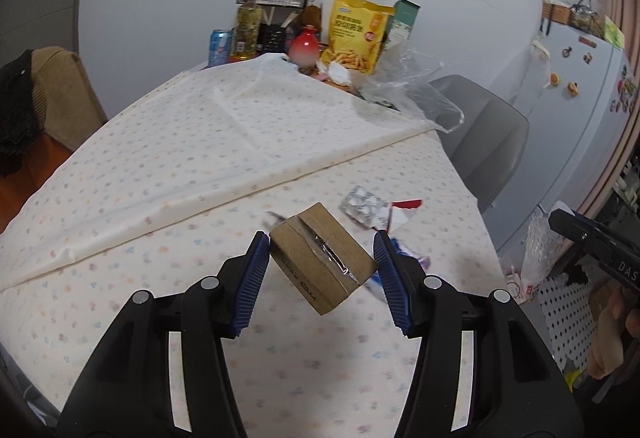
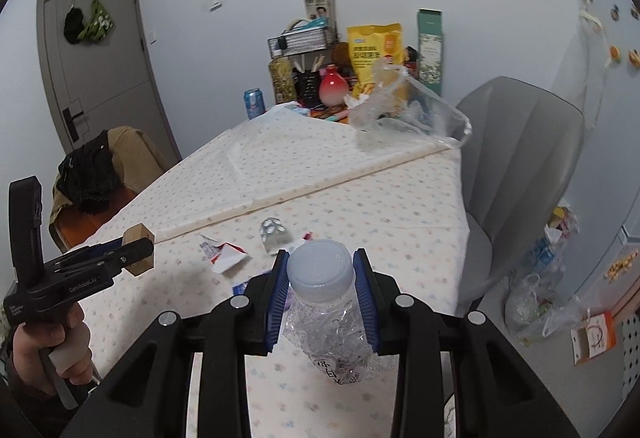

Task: Collect trash
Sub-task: 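Grasp the cardboard box with the left gripper while the right grasps the plastic bottle, then carry the box and bottle over the bin and open both grippers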

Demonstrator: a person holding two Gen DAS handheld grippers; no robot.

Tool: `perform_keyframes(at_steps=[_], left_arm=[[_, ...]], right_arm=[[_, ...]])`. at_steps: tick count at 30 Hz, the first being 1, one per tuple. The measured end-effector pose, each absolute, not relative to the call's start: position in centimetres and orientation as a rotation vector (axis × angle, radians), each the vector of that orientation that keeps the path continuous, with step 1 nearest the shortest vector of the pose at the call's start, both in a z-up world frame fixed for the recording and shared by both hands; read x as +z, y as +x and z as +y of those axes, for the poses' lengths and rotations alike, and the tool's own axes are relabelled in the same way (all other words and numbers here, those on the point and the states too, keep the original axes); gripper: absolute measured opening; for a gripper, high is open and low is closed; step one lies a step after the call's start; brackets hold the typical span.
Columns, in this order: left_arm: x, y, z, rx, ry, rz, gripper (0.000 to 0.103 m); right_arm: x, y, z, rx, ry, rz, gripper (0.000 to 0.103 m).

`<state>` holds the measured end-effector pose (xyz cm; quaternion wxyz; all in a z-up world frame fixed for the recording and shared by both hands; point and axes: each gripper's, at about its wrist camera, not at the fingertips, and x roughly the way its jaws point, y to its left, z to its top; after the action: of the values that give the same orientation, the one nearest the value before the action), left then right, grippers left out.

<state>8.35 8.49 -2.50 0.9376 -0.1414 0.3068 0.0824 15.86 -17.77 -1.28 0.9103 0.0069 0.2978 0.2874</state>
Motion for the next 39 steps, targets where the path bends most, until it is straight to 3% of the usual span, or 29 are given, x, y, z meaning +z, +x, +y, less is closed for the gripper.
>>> perform_keyframes(at_steps=[8, 36, 39], left_arm=[[-1.9, 10.8, 3.6, 0.085, -0.242, 0.635, 0.054], [-4.8, 19.3, -14.4, -0.146, -0.049, 0.768, 0.054], [-5.4, 19.9, -16.1, -0.163, -0.028, 0.787, 0.054]], right_arm=[[-2.8, 15.5, -25.3, 0.453, 0.118, 0.616, 0.032], [-17.6, 17.6, -45.5, 0.067, 0.398, 0.753, 0.033], [-18.4, 18.0, -47.1, 0.053, 0.457, 0.732, 0.037]])
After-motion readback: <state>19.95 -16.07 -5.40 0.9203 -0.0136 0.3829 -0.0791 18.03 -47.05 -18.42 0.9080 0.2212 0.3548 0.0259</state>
